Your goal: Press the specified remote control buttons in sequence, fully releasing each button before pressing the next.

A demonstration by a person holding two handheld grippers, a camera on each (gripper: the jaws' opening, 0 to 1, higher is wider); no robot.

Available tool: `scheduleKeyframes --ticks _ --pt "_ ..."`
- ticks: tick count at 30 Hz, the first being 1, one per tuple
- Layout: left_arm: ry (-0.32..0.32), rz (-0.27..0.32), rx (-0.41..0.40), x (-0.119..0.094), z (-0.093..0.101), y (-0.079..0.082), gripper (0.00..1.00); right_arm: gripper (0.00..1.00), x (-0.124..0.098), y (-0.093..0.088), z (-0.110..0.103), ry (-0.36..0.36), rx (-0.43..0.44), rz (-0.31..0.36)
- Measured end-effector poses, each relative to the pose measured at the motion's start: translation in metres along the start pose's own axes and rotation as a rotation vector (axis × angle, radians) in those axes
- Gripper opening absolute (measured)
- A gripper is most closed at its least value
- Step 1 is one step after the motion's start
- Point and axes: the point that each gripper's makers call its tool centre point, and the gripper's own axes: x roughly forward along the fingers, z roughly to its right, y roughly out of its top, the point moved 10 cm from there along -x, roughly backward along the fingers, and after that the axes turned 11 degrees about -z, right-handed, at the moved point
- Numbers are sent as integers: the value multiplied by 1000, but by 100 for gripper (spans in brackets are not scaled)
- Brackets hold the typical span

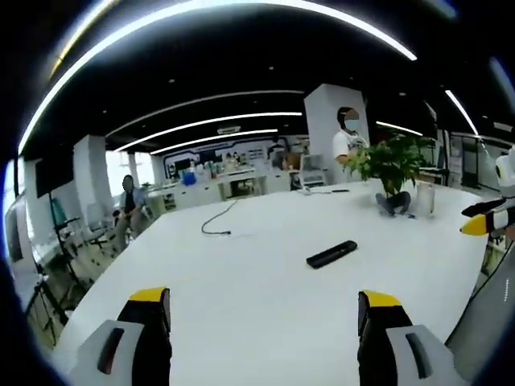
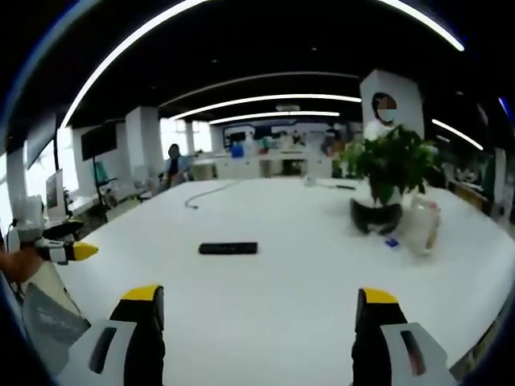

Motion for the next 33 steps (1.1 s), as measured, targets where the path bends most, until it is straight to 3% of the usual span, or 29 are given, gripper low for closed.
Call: scheduleKeyframes --ticks 10,33 --pt "7 -10 -28 -1 5 -9 100 98 2 -1 -1 -7 -16 -17" --pt "5 -1 40 -2 10 -9 100 95 -1 0 -5 11 -41 0"
